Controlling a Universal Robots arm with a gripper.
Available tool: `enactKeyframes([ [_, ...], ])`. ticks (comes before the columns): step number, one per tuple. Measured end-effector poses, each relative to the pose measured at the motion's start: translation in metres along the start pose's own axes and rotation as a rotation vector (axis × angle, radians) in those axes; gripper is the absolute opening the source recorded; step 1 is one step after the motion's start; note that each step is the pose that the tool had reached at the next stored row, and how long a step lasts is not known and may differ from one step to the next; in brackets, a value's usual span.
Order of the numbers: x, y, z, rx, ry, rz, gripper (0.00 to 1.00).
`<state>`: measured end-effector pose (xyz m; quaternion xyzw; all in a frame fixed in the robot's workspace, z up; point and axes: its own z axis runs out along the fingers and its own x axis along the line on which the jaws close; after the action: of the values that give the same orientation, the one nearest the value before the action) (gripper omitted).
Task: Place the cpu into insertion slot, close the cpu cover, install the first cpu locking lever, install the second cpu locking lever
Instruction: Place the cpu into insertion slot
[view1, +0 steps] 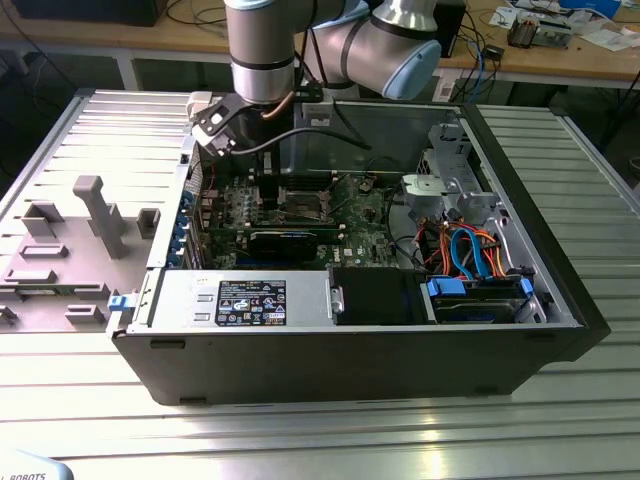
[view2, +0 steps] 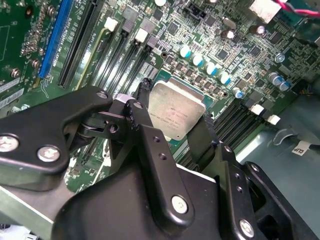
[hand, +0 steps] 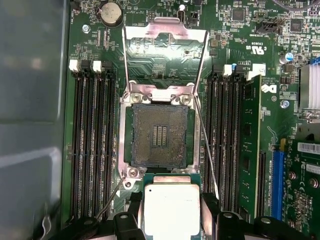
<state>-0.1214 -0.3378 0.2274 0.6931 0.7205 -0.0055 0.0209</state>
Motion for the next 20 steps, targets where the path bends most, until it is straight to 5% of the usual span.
enactKeyframes([
  [11, -0.0003, -0.0028, -0.0126, -0.0070, 0.0014, 0.000, 0.55],
  [20, -0.0010, 0.0037, -0.0124, -0.0050, 0.0046, 0.000, 0.55],
])
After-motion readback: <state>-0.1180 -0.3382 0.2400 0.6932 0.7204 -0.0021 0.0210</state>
